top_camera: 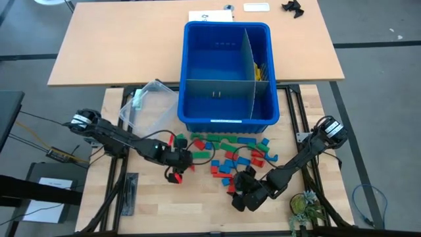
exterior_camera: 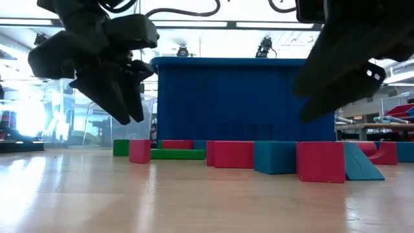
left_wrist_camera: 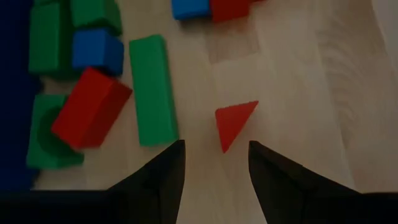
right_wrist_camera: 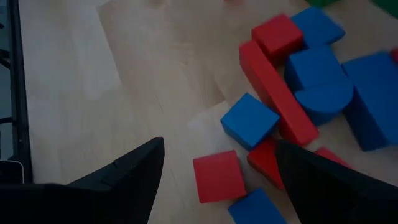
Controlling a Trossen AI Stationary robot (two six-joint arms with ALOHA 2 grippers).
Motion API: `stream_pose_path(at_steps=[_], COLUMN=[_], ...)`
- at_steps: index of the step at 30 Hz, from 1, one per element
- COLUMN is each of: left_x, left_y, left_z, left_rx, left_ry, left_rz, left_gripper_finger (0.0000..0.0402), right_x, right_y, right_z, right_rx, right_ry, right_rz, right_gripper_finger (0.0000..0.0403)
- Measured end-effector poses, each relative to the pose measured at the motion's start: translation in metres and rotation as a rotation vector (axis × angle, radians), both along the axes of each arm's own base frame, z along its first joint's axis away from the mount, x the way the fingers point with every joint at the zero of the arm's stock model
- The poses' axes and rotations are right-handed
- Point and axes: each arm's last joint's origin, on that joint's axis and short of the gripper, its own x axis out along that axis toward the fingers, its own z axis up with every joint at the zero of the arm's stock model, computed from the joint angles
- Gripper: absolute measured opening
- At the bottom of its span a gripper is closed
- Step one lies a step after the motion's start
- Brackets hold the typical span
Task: Sort blocks
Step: Put the red block into the blue bin
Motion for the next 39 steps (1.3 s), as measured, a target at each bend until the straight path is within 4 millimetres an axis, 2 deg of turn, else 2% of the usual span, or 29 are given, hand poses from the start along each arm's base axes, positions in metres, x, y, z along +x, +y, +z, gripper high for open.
stream_pose_path(at_steps=[10, 18, 23, 30, 35, 39], left_x=[0.018, 0.025, 0.026, 0.026, 0.03, 0.041], left_y=[-0.005, -0.004, -0.004, -0.005, -0.005, -0.009], left_z=[-0.024, -0.048, -0.047, -0.046, -0.041, -0.019], left_rx=[0.062, 0.093, 0.09, 0.083, 0.059, 0.041], left_ry=[0.003, 0.07, 0.058, 0.058, 0.061, 0.037], left_rz=[-0.2, -0.211, -0.209, -0.208, -0.158, -0.117], left_gripper_finger=[0.0182, 0.0181, 0.016, 0.0092, 0.0091, 0.0092], right_x=[-0.008, -0.014, -0.015, -0.015, -0.015, -0.015], right_y=[0.0, 0.005, 0.005, 0.005, 0.006, 0.006], right_z=[-0.012, -0.015, -0.015, -0.015, -0.015, -0.015], right_rx=[0.117, 0.152, 0.156, 0.153, 0.153, 0.153], right_ry=[0.033, 0.042, 0.041, 0.039, 0.039, 0.039], right_rz=[-0.048, -0.058, -0.062, -0.063, -0.062, -0.061], right_gripper_finger=[0.0306, 0.0306, 0.0306, 0.0307, 0.0307, 0.0307])
